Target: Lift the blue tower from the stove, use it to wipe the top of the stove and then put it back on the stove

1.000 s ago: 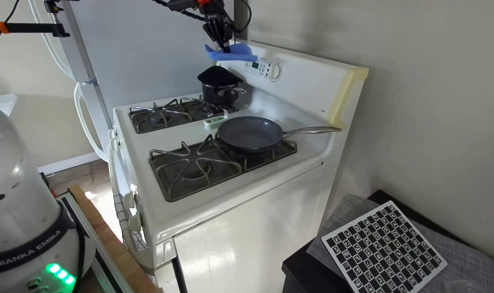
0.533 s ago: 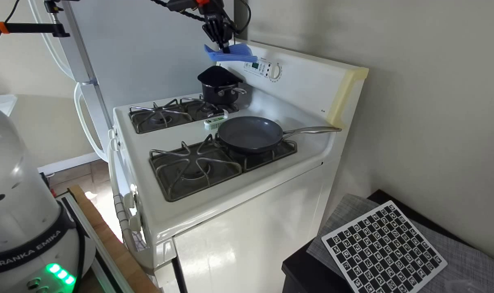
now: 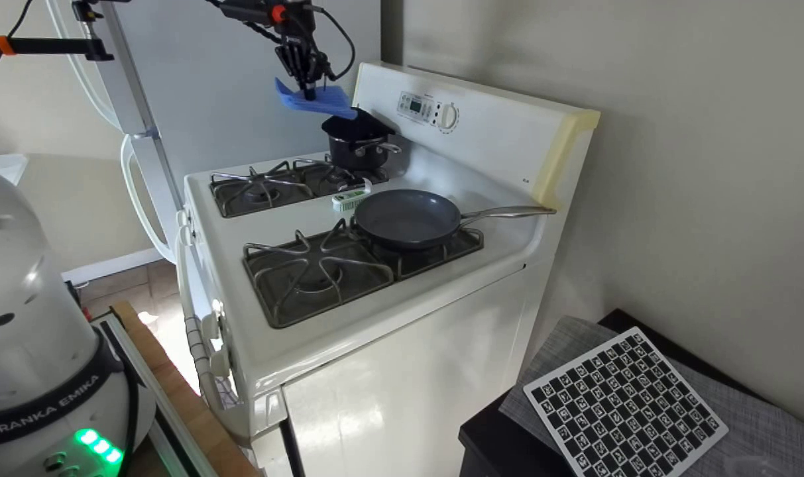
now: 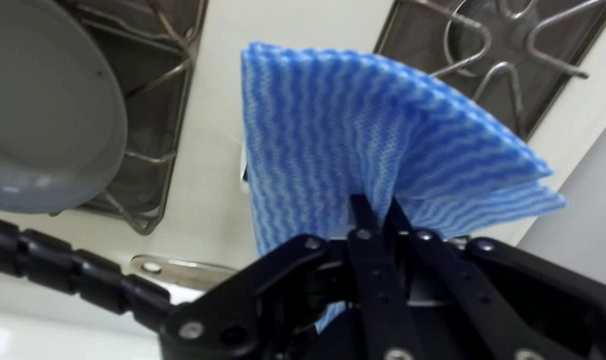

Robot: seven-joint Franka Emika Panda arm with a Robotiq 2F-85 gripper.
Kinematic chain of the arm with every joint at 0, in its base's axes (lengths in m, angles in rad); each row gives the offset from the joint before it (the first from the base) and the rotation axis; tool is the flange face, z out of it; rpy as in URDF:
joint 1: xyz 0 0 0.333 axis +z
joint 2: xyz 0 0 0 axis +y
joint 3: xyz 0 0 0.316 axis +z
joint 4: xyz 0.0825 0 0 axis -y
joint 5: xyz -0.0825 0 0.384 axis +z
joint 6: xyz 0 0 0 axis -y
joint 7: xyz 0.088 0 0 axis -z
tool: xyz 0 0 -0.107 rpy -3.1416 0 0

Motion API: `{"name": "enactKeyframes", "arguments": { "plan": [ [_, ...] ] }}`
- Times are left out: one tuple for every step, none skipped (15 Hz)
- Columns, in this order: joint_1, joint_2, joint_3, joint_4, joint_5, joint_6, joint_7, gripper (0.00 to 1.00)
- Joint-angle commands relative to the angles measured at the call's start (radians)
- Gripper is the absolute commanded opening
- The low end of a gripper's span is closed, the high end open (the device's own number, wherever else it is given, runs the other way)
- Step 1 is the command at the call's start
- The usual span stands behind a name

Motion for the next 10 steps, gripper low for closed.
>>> {"name": "enactKeyframes", "arguments": {
  "plan": [
    [0.014, -0.063, 0.015, -0.086, 0.090, -0.057, -0.024, 0.00],
    [0.016, -0.069, 0.020, -0.103, 0.095, -0.069, -0.018, 0.00],
    [0.017, -0.074, 0.022, -0.122, 0.107, -0.080, -0.017, 0.00],
    [0.018, -0.079, 0.023, -0.146, 0.118, -0.080, -0.017, 0.00],
    [0.015, -0.082, 0.028, -0.167, 0.107, -0.076, 0.003, 0.00],
    [0.011, -0.086, 0.032, -0.194, 0.087, -0.057, 0.012, 0.00],
    [0.012, -0.087, 0.031, -0.211, 0.095, -0.061, 0.011, 0.00],
    [0.006, -0.086, 0.035, -0.241, 0.070, -0.034, 0.027, 0.00],
    [0.007, -0.083, 0.034, -0.259, 0.076, -0.032, 0.026, 0.00],
    [0.007, -0.078, 0.033, -0.277, 0.080, -0.029, 0.022, 0.00]
  ]
}}
